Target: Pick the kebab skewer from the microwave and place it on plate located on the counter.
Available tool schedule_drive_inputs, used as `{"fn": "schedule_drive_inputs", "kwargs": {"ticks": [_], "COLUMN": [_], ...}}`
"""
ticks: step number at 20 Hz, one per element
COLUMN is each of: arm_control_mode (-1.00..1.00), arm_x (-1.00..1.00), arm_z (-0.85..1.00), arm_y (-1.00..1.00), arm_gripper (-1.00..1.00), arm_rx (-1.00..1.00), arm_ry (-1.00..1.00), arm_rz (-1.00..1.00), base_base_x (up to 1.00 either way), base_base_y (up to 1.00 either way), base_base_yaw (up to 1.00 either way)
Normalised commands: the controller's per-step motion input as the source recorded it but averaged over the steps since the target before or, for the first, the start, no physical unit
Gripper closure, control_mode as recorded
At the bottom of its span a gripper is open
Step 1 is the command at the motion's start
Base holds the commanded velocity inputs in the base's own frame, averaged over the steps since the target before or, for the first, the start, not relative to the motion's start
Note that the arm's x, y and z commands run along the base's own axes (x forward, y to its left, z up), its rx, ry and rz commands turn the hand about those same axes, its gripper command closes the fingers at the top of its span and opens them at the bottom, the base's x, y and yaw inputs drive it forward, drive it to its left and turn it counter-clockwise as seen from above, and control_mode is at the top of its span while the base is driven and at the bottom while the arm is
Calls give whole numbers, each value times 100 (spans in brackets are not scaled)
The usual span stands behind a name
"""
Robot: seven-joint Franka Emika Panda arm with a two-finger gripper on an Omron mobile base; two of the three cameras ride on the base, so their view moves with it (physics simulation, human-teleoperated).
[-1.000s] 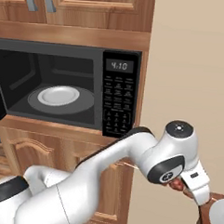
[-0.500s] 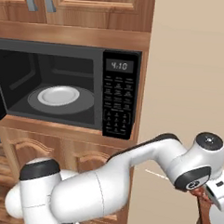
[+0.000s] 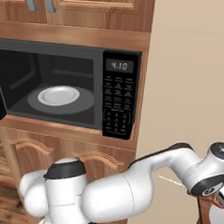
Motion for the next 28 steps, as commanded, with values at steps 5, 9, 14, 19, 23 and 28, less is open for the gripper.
{"fn": "schedule_drive_inputs", "kwargs": {"ticks": [5,9,14,19,23,28], "arm_control_mode": [-100,-100,-100,-100,-100,-100], "arm_x": [0,0,0,0,0,-1], "arm_z": [0,-12,-27,-28,-24,-22], "arm_y": [-47,-32,-20,-10,-11,-15], "arm_gripper": [100,100,100,100,100,100], "arm_rx": [2,0,0,0,0,0], "arm_ry": [0,0,0,0,0,0], "arm_rz": [0,0,0,0,0,0], "base_base_x": [0,0,0,0,0,0], "base_base_y": [0,0,0,0,0,0], "base_base_yaw": [0,0,0,0,0,0]}}
